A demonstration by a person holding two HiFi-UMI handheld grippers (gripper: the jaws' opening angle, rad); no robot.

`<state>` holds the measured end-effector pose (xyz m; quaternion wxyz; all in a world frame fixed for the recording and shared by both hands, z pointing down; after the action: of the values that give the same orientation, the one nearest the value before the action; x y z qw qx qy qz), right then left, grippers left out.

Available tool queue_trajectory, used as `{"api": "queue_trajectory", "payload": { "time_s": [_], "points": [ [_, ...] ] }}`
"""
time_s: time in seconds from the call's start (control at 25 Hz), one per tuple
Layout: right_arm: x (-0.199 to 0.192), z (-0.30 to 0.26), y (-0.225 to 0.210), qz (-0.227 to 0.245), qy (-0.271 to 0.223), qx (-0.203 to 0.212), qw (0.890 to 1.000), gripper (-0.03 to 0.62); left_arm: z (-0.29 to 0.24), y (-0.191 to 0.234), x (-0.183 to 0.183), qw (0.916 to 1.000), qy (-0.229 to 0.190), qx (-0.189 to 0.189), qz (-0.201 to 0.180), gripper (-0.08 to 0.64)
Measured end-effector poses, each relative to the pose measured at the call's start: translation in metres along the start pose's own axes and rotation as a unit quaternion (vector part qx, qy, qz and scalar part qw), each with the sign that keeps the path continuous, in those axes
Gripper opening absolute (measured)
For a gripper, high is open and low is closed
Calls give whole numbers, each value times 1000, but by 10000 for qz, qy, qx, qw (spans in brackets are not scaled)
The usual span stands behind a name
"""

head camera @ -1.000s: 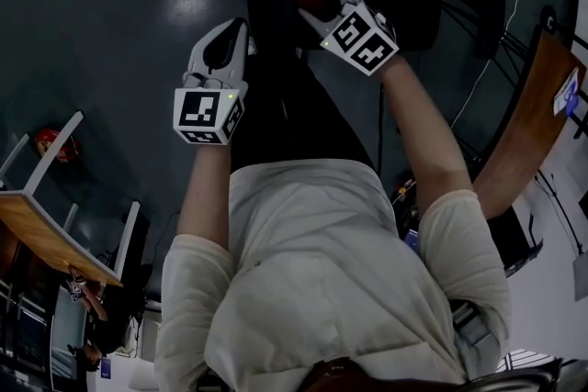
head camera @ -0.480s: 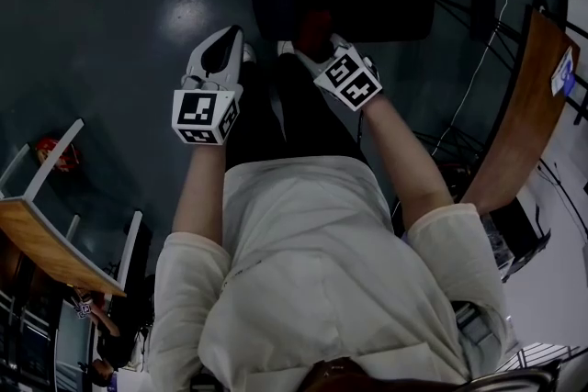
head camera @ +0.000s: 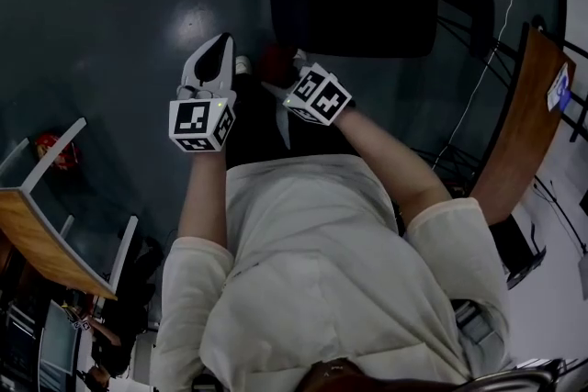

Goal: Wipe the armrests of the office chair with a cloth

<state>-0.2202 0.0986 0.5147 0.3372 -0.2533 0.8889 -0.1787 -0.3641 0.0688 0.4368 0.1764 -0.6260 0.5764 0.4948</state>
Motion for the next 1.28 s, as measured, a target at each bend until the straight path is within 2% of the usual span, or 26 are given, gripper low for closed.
{"api": "queue_trajectory", "payload": {
  "time_s": [0.2,0.28,0.36,0.48,0.56,0.68,0.76,0.88,1.04,1.12,1.28],
  "points": [
    [44,-31,-1,-889,-334,-682,9931,44,15,31,3,9999,62,-71,65,15],
    [73,-34,-10,-1023,-610,-1043,9874,44,18,49,5,9997,129,-189,104,15],
    [104,-33,-30,-1019,-829,-1579,9787,44,22,70,7,9990,225,-384,100,15],
    [142,-31,-69,-1430,-1127,-2352,9547,44,26,100,13,9964,415,-734,-23,15],
    [160,-29,-95,-1923,-1372,-2648,9349,44,26,117,18,9945,508,-917,-74,15],
    [176,-31,-124,-2399,-1690,-2976,9084,44,22,138,22,9919,591,-1112,-147,15],
    [176,-37,-135,-2791,-1852,-3153,8879,44,18,152,25,9905,623,-1207,-200,15],
    [165,-45,-137,-3545,-2049,-3277,8514,43,12,173,31,9915,548,-1163,-192,15],
    [139,-49,-122,-4141,-2175,-3362,8174,44,6,183,38,9918,512,-1150,-209,15],
    [128,-48,-113,-4296,-2239,-3397,8062,44,2,181,39,9903,556,-1239,-283,15],
    [106,-49,-89,-4507,-2228,-3282,7997,43,-3,168,39,9877,632,-1384,-369,15]
  ]
}}
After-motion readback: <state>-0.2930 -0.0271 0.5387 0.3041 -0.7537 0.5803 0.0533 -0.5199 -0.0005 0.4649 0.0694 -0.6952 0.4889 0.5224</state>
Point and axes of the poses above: the fingertips, and each gripper's own axes: z backward along the fingers, y to its left, x out of its top, the point moved 8 cm from there along z, backward along the fingers, and after that the axes turned 4 degrees about -x, right-handed, at the moved point
